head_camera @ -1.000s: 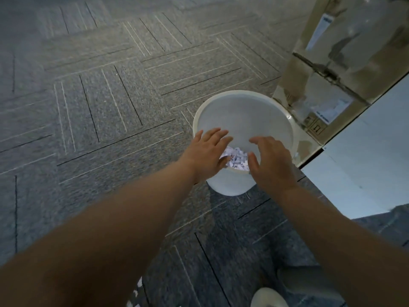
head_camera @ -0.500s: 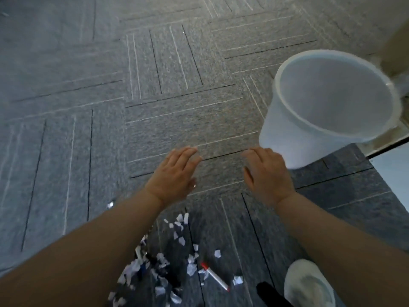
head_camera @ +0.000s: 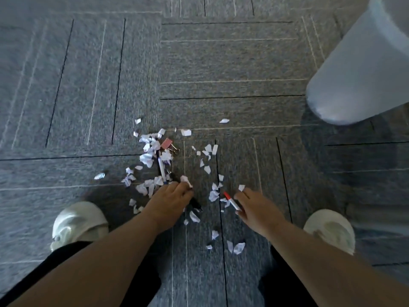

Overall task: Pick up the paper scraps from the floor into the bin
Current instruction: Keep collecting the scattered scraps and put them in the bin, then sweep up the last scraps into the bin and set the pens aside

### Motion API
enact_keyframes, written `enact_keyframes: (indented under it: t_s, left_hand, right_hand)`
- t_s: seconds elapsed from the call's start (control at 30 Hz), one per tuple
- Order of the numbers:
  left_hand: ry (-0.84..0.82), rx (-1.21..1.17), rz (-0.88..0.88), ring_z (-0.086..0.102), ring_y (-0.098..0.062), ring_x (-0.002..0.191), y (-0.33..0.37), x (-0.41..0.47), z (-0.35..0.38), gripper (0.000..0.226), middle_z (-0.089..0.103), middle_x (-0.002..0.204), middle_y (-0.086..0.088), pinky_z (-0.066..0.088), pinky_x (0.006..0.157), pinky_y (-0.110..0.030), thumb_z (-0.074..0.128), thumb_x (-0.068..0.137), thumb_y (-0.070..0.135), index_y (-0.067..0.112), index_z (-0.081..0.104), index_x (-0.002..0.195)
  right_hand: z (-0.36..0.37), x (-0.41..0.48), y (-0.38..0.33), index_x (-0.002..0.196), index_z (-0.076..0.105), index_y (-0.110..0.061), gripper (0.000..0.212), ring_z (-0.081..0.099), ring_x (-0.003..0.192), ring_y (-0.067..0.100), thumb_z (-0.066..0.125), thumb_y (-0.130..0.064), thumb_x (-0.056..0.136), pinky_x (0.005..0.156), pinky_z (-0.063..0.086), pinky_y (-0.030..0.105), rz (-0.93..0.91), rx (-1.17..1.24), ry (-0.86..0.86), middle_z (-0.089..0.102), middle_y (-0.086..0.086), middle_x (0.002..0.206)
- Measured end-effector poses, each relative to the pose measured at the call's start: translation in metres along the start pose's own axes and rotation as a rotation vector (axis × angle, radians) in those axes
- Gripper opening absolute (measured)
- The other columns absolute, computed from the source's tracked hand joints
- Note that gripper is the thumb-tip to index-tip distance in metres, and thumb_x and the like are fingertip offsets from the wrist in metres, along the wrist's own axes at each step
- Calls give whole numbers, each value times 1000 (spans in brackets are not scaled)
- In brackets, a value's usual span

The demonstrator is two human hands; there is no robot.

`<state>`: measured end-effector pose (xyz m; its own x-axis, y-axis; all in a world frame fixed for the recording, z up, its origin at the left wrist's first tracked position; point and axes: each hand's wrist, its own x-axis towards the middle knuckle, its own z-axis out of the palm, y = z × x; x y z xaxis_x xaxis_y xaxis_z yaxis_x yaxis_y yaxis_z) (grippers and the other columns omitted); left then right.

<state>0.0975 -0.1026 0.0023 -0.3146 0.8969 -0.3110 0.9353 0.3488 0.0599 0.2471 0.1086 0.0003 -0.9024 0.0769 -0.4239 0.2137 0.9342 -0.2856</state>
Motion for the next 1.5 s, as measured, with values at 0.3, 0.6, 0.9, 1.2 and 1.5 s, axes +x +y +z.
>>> enact_keyframes:
  t_s: [0.3,0.6,0.9,1.2,1.5]
  left_hand:
    - [-15,-30,-84,65,-27,82,4,1,22,62,66,104,-12,55,62,-34,84,42,12,17,67,101]
    - [-15,-100,-40,62,-25,71,2,15,19,45,65,93,-9,50,57,-32,79,51,4,11,65,93]
    - [4,-128,158,62,-23,63,24,71,-31,55,65,92,-10,49,57,-29,74,52,-9,10,62,102]
    - [-122,-163,86,47,-31,115,59,152,-42,79,-1,157,-2,39,93,-37,45,84,-10,20,8,147]
    - [-297,-99,19,-11,-20,143,42,94,-6,59,-16,155,-2,0,115,-42,25,99,39,21,-6,147]
  right_hand:
    - [27,-6,-2,115,47,-16,26,53,93,19,53,-20,91,71,47,29,115,55,-13,52,3,110]
    - [2,14,14,96,52,-12,6,50,66,16,53,-11,90,48,30,18,212,173,191,50,0,83]
    - [-2,12,53,136,37,-12,47,42,114,27,51,-13,91,89,43,38,417,222,161,45,10,130]
    - [-7,-5,76,131,44,-8,52,46,111,34,60,-6,82,88,45,44,379,229,250,49,15,125]
    - [0,-7,56,121,54,-4,43,54,104,35,64,-4,79,79,52,42,169,148,238,56,16,117]
